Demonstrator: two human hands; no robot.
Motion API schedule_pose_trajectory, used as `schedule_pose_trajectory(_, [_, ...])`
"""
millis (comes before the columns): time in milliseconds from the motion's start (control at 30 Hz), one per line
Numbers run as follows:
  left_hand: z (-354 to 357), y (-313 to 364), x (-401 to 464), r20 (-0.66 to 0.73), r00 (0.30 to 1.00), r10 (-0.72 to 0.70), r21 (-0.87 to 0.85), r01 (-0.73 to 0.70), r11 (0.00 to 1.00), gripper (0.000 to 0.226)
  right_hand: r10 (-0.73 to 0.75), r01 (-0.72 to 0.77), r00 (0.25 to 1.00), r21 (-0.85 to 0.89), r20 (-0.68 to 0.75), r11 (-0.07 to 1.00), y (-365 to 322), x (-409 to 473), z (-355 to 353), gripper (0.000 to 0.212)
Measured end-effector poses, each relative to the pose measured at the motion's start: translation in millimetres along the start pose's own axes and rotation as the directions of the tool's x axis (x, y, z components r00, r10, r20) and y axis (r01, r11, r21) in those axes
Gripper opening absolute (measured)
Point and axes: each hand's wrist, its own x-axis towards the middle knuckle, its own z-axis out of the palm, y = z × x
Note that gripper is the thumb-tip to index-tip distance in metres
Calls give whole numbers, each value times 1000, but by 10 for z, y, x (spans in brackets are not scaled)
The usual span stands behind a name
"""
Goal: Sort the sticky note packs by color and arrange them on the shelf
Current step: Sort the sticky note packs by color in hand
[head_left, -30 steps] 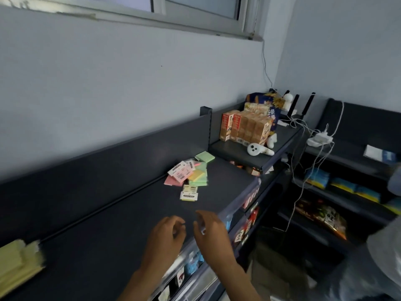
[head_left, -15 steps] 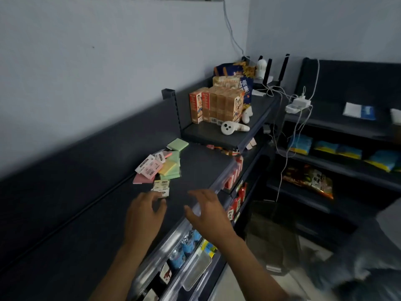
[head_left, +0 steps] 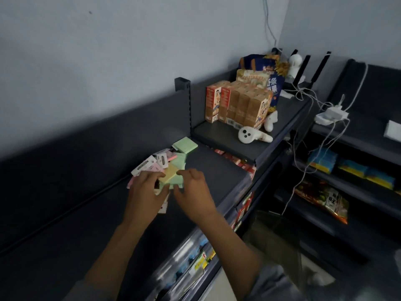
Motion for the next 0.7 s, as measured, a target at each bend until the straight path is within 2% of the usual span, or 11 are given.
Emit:
schedule_pose_trajectory(133, [34,-205,361,-47,993,-107,36,109,993,38,-53,55,996,-21,75,998,39,393,133,46])
schedule_pose_trajectory(300, [136,-429,519,62,974,-219,69,215,974,56,-40,40,990,7,139,999,87,664,373,45])
schedule_pose_trajectory(433, [234,-494,667,83,975,-205,164,190,968,68,-21,19,983,14,181,1000,80,840,579,38])
schedule_pose_trajectory(533, [301,-497,776,91,980,-177,262,148,954,62,-40,43,984,-17,172,999,147,985,710,38])
schedule_pose_trajectory(600, [324,-469,819,82,981,-176,263,149,953,58,-21,16,986,33,167,999,193,1073,727,37])
schedule_pose_trajectory(700, [271,-399,907,88,983,-159,288,128,949,64,-74,68,986,48,146,997,266,1198,719,30])
